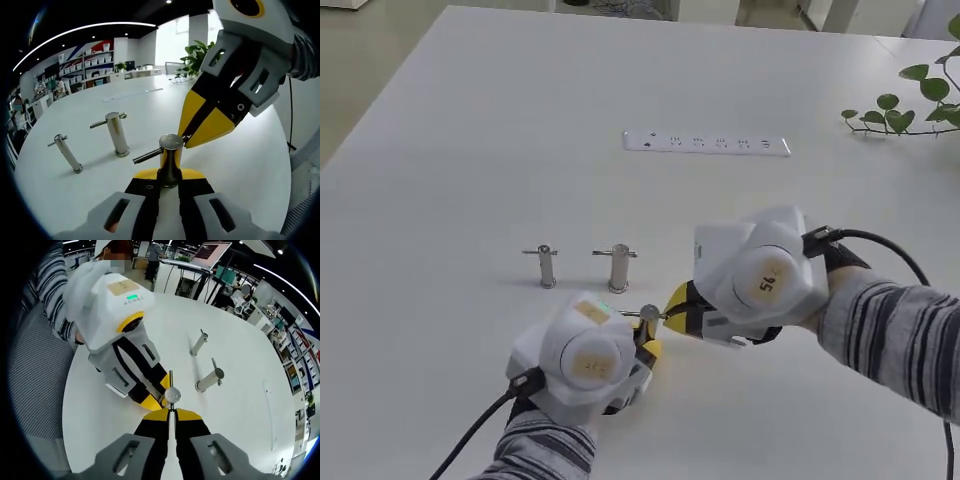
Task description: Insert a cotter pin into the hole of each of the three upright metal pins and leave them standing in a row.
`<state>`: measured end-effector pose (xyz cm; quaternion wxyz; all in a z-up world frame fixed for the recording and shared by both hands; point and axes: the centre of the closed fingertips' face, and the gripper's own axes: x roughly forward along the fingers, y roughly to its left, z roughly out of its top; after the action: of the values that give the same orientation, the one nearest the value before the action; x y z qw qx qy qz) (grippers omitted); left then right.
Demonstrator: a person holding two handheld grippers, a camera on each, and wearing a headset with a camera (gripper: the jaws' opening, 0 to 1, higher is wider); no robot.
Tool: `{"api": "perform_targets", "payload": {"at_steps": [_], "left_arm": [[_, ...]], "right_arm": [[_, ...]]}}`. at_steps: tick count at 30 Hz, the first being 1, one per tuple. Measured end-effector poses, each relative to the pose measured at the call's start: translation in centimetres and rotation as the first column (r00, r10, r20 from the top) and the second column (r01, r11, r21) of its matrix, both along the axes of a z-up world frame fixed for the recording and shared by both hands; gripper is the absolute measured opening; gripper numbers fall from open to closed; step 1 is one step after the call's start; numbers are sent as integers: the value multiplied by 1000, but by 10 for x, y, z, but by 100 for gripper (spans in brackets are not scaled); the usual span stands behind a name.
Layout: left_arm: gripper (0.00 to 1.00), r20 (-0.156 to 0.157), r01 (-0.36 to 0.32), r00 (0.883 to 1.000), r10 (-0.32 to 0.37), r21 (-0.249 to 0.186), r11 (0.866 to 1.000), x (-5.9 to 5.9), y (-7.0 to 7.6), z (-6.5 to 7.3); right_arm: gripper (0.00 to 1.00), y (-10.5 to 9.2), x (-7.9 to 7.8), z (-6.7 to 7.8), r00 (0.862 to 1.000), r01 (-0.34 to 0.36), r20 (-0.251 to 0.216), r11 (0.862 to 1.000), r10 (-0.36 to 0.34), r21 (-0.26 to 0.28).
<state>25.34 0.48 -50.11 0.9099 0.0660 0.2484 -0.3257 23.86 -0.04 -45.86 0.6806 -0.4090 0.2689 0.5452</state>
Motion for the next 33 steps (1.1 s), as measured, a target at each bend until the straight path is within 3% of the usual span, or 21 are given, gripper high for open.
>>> {"api": "perform_targets", "payload": {"at_steps": [8, 12, 14, 20, 25, 30, 33], "left_arm": [[10, -11, -2, 1000, 2, 4, 1000, 0, 0, 0], [10, -27, -21, 999, 21, -23, 1000, 0, 0, 1], [11, -22, -18, 1000, 18, -17, 1000, 1, 0, 1], [23, -16, -19, 1000, 18, -23, 1000, 2, 4, 6], [36, -17, -7, 1000, 7, -20, 1000, -4, 11, 11], [46, 11, 14, 1000, -14, -11, 1000, -10, 19, 21], [50, 18, 18, 1000, -18, -27, 999, -12, 23, 28]], "right_arm": [[0, 0, 1, -1, 1000, 4, 1, 1000, -4, 6], [0, 1, 1, -2, 1000, -1, 5, 1000, 1, 7], [0, 1, 1, -2, 1000, -9, 11, 1000, 9, 7], [1, 2, 2, -1, 1000, 17, 3, 1000, -17, 26], [7, 7, -1, 3, 999, 39, -35, 997, -37, 61], [11, 14, -1, 4, 994, 77, -87, 993, -69, 92], [11, 19, 1, 2, 988, 108, -125, 987, -93, 118]]}}
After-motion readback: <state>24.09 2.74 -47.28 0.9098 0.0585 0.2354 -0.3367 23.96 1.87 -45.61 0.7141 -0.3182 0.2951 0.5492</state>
